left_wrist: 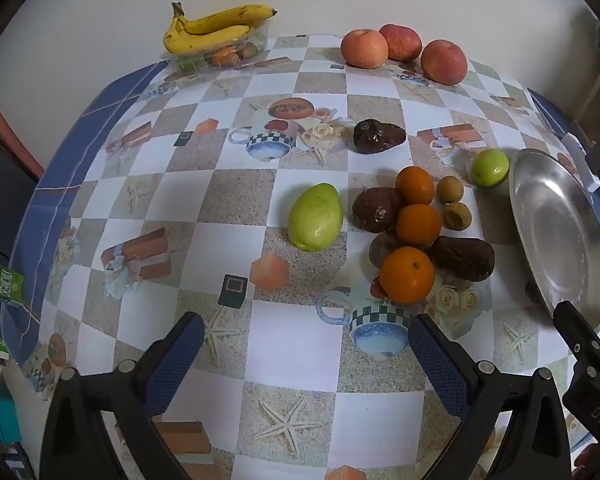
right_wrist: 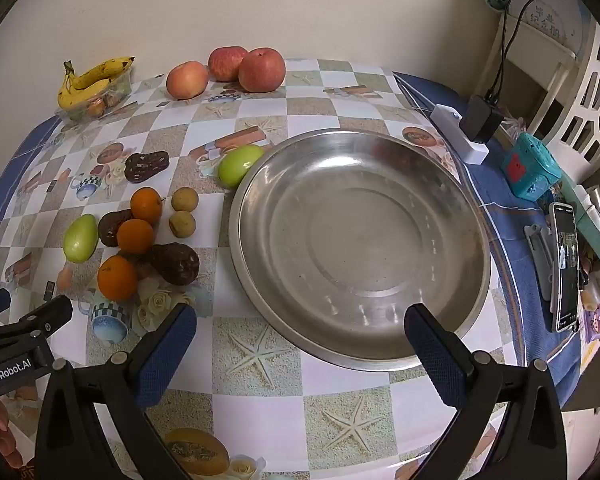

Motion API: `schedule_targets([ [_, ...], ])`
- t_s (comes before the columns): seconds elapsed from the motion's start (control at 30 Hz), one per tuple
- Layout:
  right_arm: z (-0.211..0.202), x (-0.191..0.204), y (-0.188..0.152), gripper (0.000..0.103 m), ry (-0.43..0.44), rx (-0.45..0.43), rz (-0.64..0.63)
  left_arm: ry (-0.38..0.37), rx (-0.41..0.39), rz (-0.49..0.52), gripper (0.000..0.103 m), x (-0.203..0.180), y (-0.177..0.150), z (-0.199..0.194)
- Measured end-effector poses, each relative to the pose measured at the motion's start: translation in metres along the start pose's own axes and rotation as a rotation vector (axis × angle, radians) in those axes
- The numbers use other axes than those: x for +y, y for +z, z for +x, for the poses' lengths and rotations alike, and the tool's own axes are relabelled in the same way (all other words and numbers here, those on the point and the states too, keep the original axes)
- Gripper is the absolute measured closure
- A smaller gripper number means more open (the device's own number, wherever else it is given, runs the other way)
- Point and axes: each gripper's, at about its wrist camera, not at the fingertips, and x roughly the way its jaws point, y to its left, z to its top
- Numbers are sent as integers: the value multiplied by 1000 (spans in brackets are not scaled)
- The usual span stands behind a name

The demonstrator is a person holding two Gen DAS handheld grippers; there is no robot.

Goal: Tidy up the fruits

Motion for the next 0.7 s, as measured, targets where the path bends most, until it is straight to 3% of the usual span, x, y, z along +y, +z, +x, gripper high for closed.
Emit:
schedule_targets([
  [0.7,1,0,0,0,7,2,1,11,1,-24,0,7,0,3],
])
